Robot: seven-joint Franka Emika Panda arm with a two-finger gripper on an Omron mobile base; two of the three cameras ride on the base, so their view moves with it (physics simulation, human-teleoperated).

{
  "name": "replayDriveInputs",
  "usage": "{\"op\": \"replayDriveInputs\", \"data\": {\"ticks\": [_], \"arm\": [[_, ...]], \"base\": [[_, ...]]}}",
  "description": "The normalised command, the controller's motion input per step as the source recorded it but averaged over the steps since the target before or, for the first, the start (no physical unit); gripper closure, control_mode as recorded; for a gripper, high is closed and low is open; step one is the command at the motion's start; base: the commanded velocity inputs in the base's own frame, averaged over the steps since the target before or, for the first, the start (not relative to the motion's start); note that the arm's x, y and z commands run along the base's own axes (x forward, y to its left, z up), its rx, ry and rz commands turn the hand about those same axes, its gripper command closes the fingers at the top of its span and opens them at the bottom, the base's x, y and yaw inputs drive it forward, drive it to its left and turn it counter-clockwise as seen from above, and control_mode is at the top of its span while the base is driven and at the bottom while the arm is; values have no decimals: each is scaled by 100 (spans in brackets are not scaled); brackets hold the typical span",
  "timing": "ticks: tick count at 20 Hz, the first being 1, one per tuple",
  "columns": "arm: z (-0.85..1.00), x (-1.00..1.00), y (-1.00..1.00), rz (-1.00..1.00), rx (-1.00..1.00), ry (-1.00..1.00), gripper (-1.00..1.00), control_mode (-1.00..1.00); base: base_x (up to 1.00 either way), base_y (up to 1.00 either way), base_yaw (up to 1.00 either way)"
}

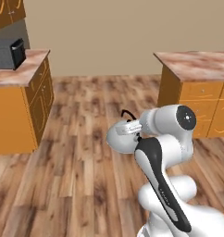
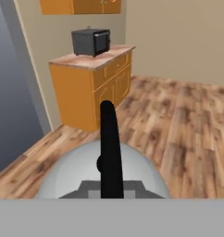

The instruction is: The kettle is done boiling. Turn off the stove, then wait for 300 timesteps before moving the kettle to the dining table.

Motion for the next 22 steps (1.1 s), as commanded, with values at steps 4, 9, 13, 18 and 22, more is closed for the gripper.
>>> {"op": "replayDriveInputs", "data": {"ticks": [4, 9, 13, 18, 22], "arm": [[0, 0, 0, 0, 0, 0, 100, 100], [0, 0, 0, 0, 0, 0, 100, 100], [0, 0, 0, 0, 0, 0, 100, 100], [0, 0, 0, 0, 0, 0, 100, 100], [0, 0, 0, 0, 0, 0, 100, 100]], "base": [[67, 0, -18], [70, 0, -18], [69, 2, -22], [65, 16, -30], [60, 33, -34]]}}
